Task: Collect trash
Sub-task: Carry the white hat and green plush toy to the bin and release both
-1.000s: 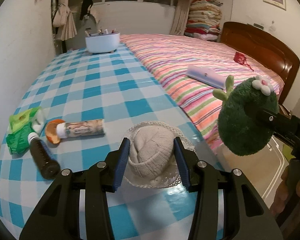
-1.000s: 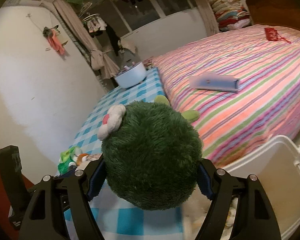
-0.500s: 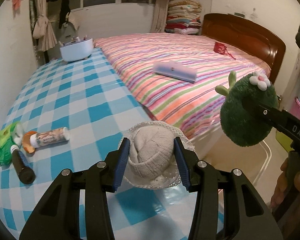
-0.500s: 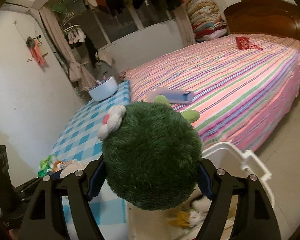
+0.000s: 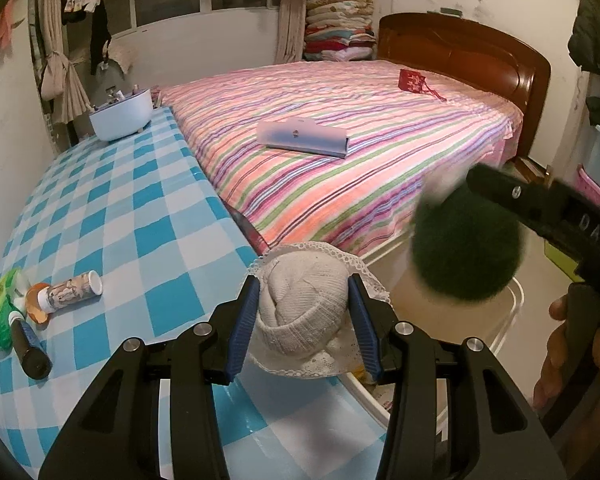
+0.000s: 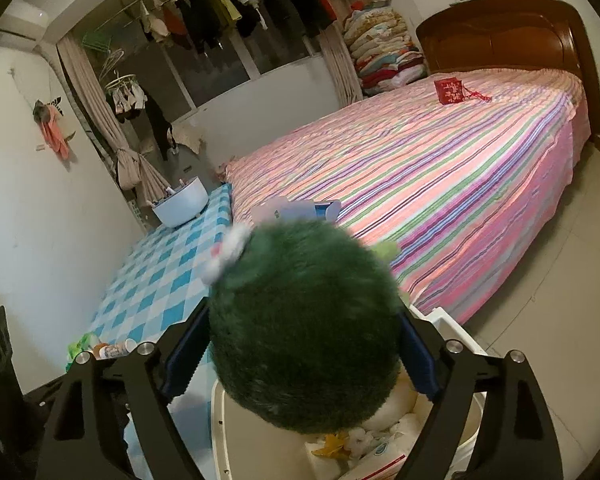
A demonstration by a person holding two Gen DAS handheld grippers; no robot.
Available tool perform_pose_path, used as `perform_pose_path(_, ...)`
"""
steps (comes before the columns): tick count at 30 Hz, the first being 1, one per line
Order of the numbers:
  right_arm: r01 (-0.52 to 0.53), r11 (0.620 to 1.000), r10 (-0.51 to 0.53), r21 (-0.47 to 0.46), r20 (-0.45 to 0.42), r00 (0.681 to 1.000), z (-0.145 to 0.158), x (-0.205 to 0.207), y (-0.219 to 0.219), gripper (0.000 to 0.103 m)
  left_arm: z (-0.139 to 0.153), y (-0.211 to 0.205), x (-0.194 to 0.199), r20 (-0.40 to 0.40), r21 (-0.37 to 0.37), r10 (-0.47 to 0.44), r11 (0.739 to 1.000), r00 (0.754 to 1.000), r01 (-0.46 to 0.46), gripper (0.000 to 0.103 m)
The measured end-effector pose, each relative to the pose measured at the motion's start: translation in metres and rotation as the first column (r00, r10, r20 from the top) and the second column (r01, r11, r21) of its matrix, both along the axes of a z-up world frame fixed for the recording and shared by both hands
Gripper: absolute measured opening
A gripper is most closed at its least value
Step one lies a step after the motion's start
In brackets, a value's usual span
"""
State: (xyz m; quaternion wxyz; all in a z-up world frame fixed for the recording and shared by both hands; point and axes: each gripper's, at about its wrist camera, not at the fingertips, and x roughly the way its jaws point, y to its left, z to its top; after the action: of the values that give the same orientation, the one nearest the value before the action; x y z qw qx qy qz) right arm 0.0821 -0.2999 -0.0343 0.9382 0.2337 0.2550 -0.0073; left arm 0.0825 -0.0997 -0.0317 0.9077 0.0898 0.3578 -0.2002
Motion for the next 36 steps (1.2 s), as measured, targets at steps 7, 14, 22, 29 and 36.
perform_pose_path(7, 0.059, 0.998, -0.062, 0.034, 0.083, 0.995, 0.010, -0.015, -0.014, 0.083, -0.003, -0.013, -0.003, -0.002, 0.014, -0.019, 1.000, 1.000, 0.019, 0.044)
perform_pose_path(14, 0.125, 0.988, -0.136, 0.089, 0.132, 0.982, 0.015, -0.026, -0.031, 0.083, -0.006, -0.036, -0.012, 0.000, 0.033, -0.056, 0.998, 0.998, 0.056, 0.044)
perform_pose_path(22, 0.153, 0.981, -0.172, 0.123, 0.157, 0.972, 0.016, -0.031, -0.041, 0.083, -0.012, -0.057, -0.020, 0.004, 0.064, -0.096, 0.993, 0.995, 0.095, 0.045)
perform_pose_path(29, 0.156, 0.979, -0.178, 0.134, 0.170, 0.969, 0.016, -0.036, -0.045, 0.083, -0.017, -0.068, -0.024, 0.011, 0.095, -0.115, 0.989, 0.993, 0.114, 0.048)
perform_pose_path(36, 0.152, 0.979, -0.174, 0.135, 0.172, 0.970, 0.017, -0.036, -0.047, 0.083, -0.017, -0.069, -0.025, 0.033, 0.109, -0.108, 0.989, 0.994, 0.104, 0.064)
